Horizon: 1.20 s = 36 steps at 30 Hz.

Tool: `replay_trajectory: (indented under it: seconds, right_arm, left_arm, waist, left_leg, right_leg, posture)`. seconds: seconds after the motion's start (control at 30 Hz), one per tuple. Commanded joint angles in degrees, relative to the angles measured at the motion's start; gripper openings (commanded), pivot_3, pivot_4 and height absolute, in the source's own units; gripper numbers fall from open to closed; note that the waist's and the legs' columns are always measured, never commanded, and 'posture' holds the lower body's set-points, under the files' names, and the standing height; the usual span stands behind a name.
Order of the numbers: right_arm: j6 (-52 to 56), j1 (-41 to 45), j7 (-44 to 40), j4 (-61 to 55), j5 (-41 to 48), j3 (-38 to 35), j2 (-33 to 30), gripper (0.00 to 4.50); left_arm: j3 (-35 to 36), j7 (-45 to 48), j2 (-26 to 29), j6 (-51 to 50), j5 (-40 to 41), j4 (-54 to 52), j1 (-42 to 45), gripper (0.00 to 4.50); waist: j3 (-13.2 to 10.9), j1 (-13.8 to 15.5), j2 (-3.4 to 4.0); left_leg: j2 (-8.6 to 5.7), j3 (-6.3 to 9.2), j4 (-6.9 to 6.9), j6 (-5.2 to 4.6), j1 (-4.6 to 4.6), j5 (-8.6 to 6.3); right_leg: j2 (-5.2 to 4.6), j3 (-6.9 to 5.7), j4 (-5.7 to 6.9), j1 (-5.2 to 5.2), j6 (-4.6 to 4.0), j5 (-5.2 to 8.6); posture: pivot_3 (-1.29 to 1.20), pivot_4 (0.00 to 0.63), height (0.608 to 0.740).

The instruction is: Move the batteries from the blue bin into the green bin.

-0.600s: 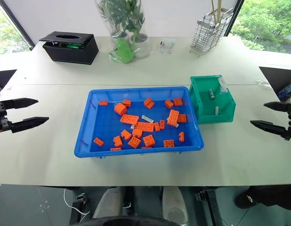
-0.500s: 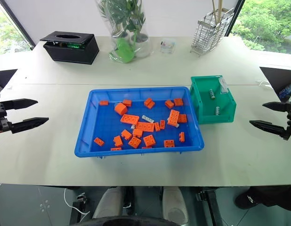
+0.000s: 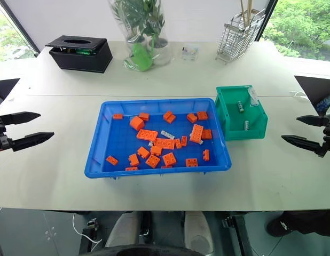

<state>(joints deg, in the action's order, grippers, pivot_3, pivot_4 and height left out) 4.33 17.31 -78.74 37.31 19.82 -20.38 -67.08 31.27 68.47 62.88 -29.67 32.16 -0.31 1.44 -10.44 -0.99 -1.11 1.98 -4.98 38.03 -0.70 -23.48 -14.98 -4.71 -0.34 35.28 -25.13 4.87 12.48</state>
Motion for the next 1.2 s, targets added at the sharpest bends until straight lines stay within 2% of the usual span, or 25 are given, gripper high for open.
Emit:
replay_trajectory:
  seconds: [0.03, 0.13, 0.27, 0.5, 0.63, 0.77, 0.87, 1.07, 1.2]
  right_arm:
    - [-2.50, 0.76, 0.67, 0.75, -0.73, -1.09, -1.18, 4.48]
    - [-3.36, 2.49, 2.67, 2.87, -1.73, -0.79, -1.05, 4.48]
    - [-3.89, 5.60, 0.99, 3.71, -2.40, 0.82, -1.80, 4.48]
    - [6.18, 15.61, -4.44, -10.03, 1.69, 6.22, -0.17, 4.48]
    - [18.83, 25.48, -1.85, -24.94, 5.05, 13.97, 7.31, 4.48]
    - [28.88, 30.50, 2.45, -34.11, 5.70, 20.72, 14.56, 4.48]
    - [37.06, 32.67, 8.32, -40.49, 3.31, 29.43, 22.57, 4.48]
    - [49.39, 35.37, 19.44, -43.56, -0.48, 40.66, 36.11, 4.48]
    - [50.65, 36.15, 24.74, -41.42, -3.95, 45.44, 42.29, 4.48]
  left_arm:
    - [1.71, 0.30, 0.35, 1.42, -0.19, -0.15, 0.36, 4.50]
    - [0.00, -0.07, 0.36, 2.16, -0.86, 0.92, 1.79, 4.50]
    - [-1.03, 1.10, 0.36, 1.48, 0.64, -0.18, 3.17, 4.50]
    - [-3.43, 4.00, -0.09, -3.21, 5.95, -9.24, 2.38, 4.50]
    - [-6.67, 5.24, -0.06, -5.27, 9.02, -15.76, 3.66, 4.50]
    - [-10.31, 5.04, -0.61, -5.42, 9.70, -17.29, 7.05, 4.50]
    - [-14.91, 5.29, -1.44, -3.89, 7.83, -17.25, 10.13, 4.50]
    - [-18.49, 4.70, -2.88, -4.77, 7.79, -16.10, 13.87, 4.50]
    - [-19.05, 4.25, -3.42, -5.22, 7.58, -15.70, 15.00, 4.50]
  waist:
    - [0.00, 0.01, 0.00]
    - [0.00, 0.03, 0.00]
    - [0.00, -0.04, 0.00]
    - [-0.09, -0.38, 0.17]
    - [-0.10, -1.05, 0.16]
    - [-0.10, -0.47, 0.16]
    - [-0.10, -0.02, 0.14]
    - [-0.09, 0.29, 0.11]
    - [-0.08, 0.14, 0.09]
  left_leg:
    - [0.00, -0.01, 0.00, 0.00, 0.00, 0.00]
    - [-0.01, -0.01, 0.01, 0.00, 0.01, 0.00]
    - [-0.02, -0.03, 0.02, 0.00, 0.02, 0.00]
    - [-0.01, -0.07, 0.03, 0.00, 0.04, 0.01]
    - [0.03, -0.04, 0.04, 0.03, 0.04, 0.02]
    - [-0.02, 0.05, 0.04, 0.04, 0.00, 0.03]
    - [-0.09, 0.01, 0.04, 0.04, -0.05, 0.03]
    - [-0.15, 0.01, 0.19, 0.03, -0.14, 0.04]
    - [-0.16, 0.03, 0.20, 0.03, -0.14, 0.04]
  right_leg:
    - [0.00, 0.00, 0.00, 0.00, 0.00, 0.00]
    - [0.00, 0.00, 0.01, 0.01, 0.00, 0.00]
    - [0.00, 0.01, 0.03, 0.01, 0.00, 0.00]
    - [0.03, 0.07, 0.16, -0.04, 0.02, -0.01]
    - [0.10, 0.07, 0.23, -0.07, 0.01, -0.01]
    - [0.08, 0.04, 0.36, -0.11, 0.02, -0.01]
    - [0.08, 0.04, 0.37, -0.17, 0.02, -0.01]
    - [0.08, 0.04, 0.65, -0.26, 0.02, -0.01]
    - [0.09, 0.03, 0.72, -0.27, 0.04, -0.03]
  posture:
    - [0.00, 0.150, 0.736]
    - [0.00, 0.150, 0.736]
    - [0.00, 0.150, 0.736]
    - [0.00, 0.150, 0.736]
    - [0.00, 0.150, 0.736]
    - [0.00, 0.150, 0.736]
    - [0.00, 0.150, 0.736]
    - [0.00, 0.150, 0.736]
    - [0.00, 0.150, 0.736]
